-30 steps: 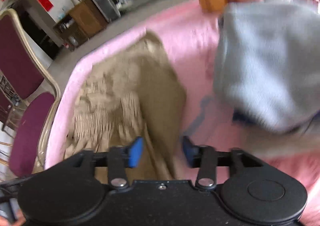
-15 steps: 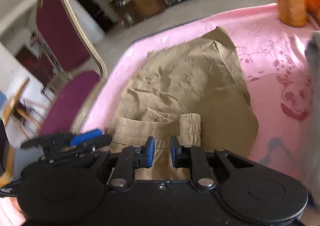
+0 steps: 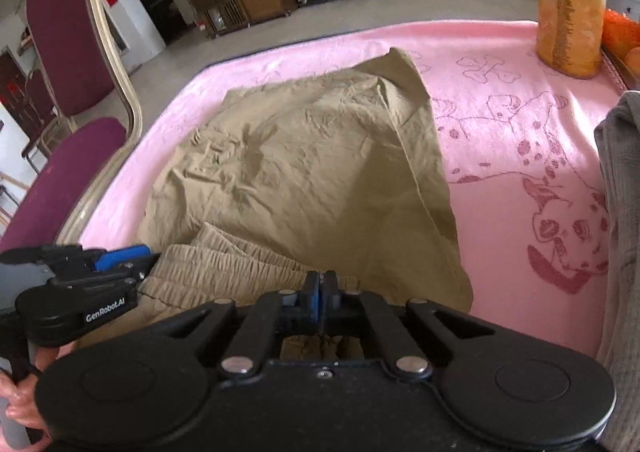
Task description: Fold clothes
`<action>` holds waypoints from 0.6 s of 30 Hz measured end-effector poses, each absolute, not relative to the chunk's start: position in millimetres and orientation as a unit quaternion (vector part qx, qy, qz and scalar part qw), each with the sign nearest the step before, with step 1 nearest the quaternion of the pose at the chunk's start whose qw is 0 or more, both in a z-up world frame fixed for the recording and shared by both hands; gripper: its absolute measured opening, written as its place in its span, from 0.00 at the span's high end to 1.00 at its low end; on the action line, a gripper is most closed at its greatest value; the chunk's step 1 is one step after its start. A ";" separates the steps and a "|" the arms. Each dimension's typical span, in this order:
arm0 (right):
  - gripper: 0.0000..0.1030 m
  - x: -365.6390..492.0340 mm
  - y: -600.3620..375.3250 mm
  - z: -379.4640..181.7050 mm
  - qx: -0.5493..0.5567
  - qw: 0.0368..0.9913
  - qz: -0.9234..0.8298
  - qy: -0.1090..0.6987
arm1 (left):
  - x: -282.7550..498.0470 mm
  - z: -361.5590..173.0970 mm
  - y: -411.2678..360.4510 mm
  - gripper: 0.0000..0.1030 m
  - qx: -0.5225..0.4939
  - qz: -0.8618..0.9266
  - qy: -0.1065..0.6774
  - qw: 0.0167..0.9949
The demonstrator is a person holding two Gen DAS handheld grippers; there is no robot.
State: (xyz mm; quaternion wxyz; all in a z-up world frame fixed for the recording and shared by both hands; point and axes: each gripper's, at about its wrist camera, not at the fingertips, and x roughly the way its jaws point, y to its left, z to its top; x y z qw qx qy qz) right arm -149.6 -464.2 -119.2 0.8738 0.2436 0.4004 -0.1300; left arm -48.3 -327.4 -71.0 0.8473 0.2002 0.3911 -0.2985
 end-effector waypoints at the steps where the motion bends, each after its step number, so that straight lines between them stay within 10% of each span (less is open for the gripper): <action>1: 0.91 -153.8 -465.5 -114.1 0.250 0.876 -0.133 0.390 | -49.1 -66.7 -323.2 0.71 0.193 -0.296 0.393 0.849; 18: 0.81 -144.3 -531.1 -118.8 0.459 0.827 -0.083 0.315 | -65.3 -63.4 -370.3 0.64 0.209 -0.395 0.385 0.808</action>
